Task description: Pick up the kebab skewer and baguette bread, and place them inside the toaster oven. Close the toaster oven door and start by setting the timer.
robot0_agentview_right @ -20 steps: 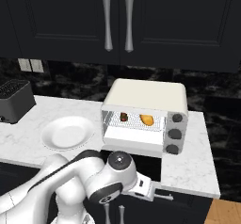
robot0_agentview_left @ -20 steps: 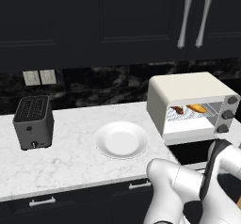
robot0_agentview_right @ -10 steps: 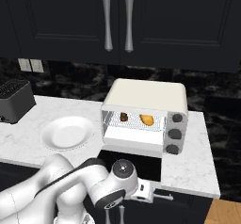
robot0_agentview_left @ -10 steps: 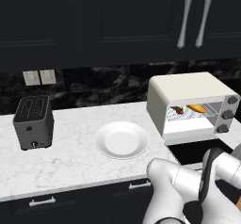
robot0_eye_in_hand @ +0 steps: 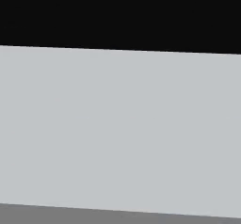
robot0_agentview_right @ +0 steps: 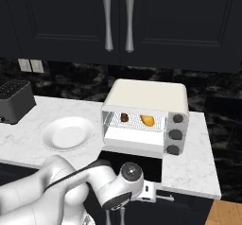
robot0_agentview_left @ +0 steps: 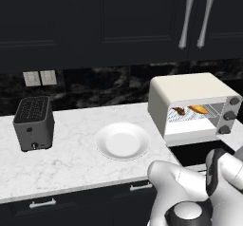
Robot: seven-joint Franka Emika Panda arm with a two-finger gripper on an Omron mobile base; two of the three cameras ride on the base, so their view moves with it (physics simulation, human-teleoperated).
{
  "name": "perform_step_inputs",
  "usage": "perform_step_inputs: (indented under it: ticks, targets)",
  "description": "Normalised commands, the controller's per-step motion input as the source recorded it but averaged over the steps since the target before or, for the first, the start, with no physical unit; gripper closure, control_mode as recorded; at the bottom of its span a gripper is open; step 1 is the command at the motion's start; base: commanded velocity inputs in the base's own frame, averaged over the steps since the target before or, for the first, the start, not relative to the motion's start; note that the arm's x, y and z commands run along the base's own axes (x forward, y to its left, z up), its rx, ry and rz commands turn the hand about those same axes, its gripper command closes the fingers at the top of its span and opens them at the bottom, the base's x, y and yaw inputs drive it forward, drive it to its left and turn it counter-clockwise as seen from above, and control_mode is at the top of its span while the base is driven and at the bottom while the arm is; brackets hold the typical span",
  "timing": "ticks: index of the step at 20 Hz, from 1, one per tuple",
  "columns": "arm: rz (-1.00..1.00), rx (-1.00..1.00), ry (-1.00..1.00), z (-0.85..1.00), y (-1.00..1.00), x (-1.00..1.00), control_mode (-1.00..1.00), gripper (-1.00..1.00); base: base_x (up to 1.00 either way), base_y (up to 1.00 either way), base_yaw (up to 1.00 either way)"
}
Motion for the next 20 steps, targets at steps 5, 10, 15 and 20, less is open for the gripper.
perform_step_inputs:
  ticks: [5,10,15,20]
  targets:
    - [0.0,0.07,-0.01,0.0,0.03,0.23,-1.0,-1.0,0.0,0.0,0.0]
    - [0.0,0.05,-0.06,0.09,0.03,0.36,-1.0,-1.0,0.0,0.0,0.0]
    - [0.0,0.04,-0.08,0.34,0.06,0.38,-1.0,-1.0,0.0,0.0,0.0]
    - [0.0,0.04,-0.03,0.48,0.01,0.28,-1.0,-1.0,0.0,0.0,0.0]
